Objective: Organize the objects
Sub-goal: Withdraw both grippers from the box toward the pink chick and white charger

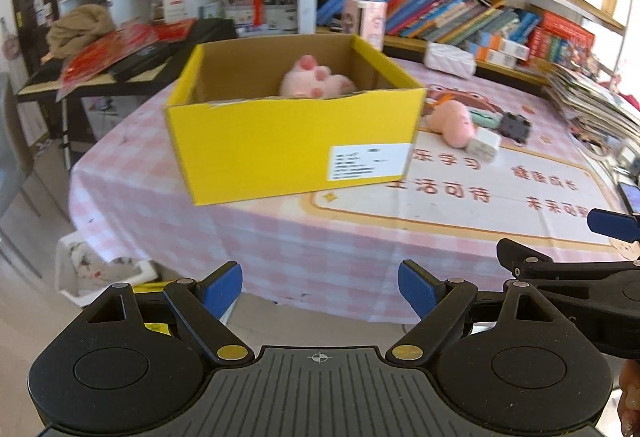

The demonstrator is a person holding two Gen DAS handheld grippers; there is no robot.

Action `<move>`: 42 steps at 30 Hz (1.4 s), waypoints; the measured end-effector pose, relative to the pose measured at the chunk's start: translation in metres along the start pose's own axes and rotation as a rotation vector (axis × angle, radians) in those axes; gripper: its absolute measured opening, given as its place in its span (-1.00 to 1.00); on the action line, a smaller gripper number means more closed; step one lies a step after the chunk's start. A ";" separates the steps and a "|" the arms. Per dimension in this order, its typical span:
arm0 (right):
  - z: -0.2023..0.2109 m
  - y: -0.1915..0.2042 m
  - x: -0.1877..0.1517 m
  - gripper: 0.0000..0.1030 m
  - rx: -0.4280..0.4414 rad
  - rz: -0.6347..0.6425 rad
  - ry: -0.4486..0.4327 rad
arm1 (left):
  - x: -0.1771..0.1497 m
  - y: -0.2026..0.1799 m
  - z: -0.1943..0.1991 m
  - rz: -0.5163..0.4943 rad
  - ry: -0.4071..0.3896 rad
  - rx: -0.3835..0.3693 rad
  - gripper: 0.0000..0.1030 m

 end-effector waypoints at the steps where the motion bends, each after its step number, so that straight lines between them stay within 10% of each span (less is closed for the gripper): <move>1: -0.001 -0.005 0.000 0.81 -0.011 -0.008 0.004 | 0.001 -0.004 -0.001 -0.008 -0.001 -0.009 0.70; 19: -0.012 -0.074 -0.008 0.84 -0.149 -0.122 0.042 | 0.027 -0.067 -0.027 -0.126 -0.010 -0.123 0.70; 42: -0.081 -0.130 0.038 0.84 -0.071 -0.093 0.039 | 0.076 -0.114 -0.081 -0.058 -0.008 -0.074 0.70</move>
Point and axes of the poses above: each gripper's, at about its wrist camera, not at the fingertips, and z roughly against the way its jaws point, y to its left, x to its top, the point moved 3 cm from there along -z, roughly the way its jaws point, and after that the axes turned 3 degrees about -x, right-handed, at the moved point
